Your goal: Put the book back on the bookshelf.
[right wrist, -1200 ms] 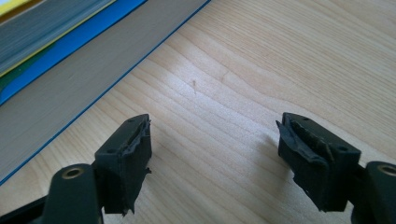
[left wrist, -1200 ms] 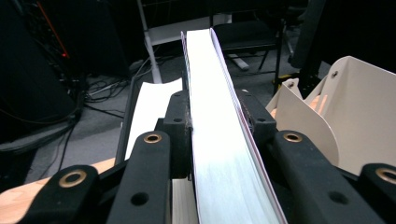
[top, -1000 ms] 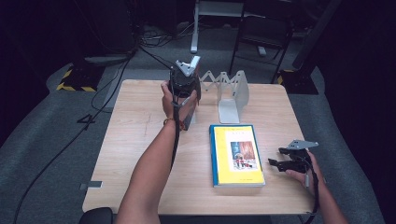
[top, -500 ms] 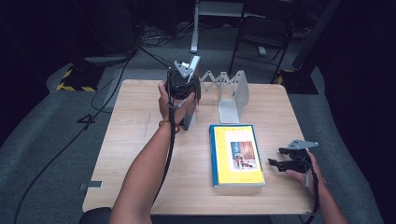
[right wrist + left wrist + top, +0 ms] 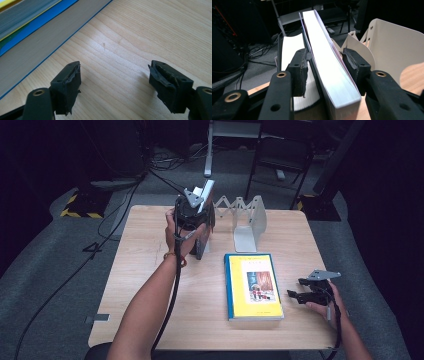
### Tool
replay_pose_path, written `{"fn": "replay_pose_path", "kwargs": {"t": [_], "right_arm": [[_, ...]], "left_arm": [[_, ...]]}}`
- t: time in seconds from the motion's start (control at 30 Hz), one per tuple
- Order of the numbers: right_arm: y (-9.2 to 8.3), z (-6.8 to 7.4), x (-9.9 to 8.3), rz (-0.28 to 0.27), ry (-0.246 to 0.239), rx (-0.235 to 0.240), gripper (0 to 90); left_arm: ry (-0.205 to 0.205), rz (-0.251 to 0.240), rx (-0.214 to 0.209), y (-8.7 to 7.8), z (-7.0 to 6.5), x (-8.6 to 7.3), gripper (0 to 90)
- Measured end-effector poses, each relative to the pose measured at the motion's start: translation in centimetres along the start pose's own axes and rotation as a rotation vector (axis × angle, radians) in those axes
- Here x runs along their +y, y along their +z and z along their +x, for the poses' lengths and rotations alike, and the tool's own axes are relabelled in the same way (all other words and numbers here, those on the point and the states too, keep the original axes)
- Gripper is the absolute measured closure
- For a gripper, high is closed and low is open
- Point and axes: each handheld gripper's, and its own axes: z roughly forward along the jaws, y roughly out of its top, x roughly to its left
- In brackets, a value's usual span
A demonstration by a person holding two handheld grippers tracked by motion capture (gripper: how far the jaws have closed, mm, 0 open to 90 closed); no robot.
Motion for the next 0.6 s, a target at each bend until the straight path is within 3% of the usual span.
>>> {"fn": "replay_pose_path", "kwargs": {"t": [0.3,0.6], "right_arm": [[0.0,0.0,0.0,-0.001,0.0,-0.001,25.9],[0.0,0.1,0.0,0.0,0.001,-0.001,26.0]], "left_arm": [[0.033,-0.011,-0.045,-1.9,0.2,-0.5,52.3],[0.102,0.002,-0.088,-3.9,0.3,-2.0,51.3]]}}
